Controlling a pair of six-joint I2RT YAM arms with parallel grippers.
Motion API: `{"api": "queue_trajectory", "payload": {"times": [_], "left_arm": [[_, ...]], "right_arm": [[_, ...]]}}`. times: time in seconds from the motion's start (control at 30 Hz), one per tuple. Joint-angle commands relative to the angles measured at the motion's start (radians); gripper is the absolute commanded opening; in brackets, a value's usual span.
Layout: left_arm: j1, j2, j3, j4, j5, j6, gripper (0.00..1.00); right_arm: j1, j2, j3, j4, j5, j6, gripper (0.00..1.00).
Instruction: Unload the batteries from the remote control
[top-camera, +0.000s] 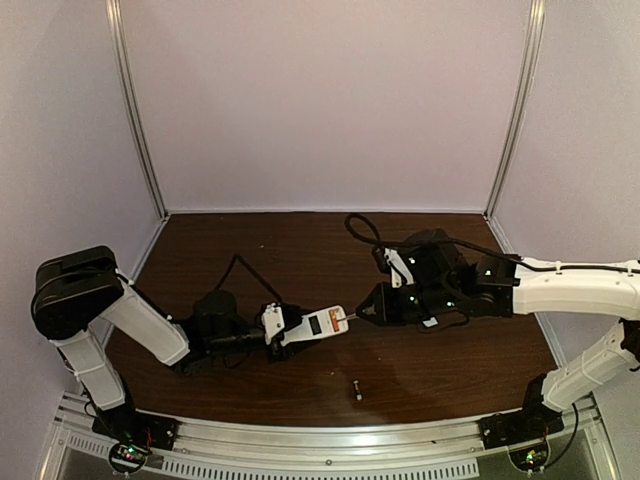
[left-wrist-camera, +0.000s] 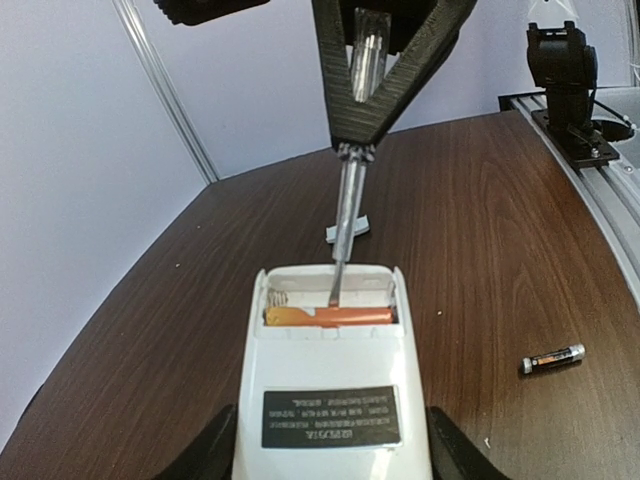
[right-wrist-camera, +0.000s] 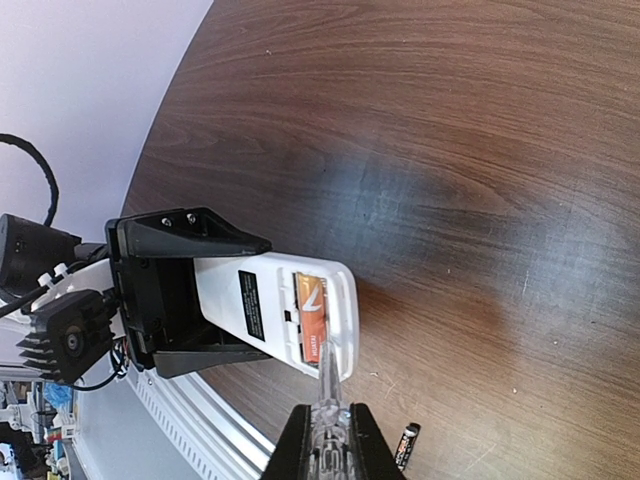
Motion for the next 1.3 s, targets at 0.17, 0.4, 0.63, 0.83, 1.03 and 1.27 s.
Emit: {"api": "queue_trajectory", "payload": {"times": [0.17, 0.4, 0.63, 0.83, 1.03, 1.27], "left_arm": [[0.003, -0.002, 0.005, 0.063, 0.012, 0.016, 0.0], [0.003, -0.002, 0.005, 0.06, 0.014, 0.021, 0.0], [0.003, -0.001, 0.005, 0.058, 0.02, 0.023, 0.0], [0.003, -0.002, 0.008, 0.057, 0.028, 0.022, 0.0], [0.003, -0.004, 0.009, 0.051, 0.036, 0.018, 0.0], [0.004, -0.007, 0.011, 0.046, 0.041, 0.018, 0.0]], "right_arm": [[0.005, 0.013, 0.035, -0.041, -0.019, -0.029, 0.0], [0.005, 0.026, 0.052, -0.049, -0.063, -0.045, 0.0], [0.002, 0.039, 0.053, -0.045, -0.053, -0.051, 0.0], [-0.011, 0.049, 0.04, -0.032, -0.043, -0.06, 0.0], [-0.043, 0.044, -0.011, 0.022, -0.067, -0.075, 0.0], [-0.094, 0.025, -0.073, 0.08, -0.114, -0.074, 0.0]]}}
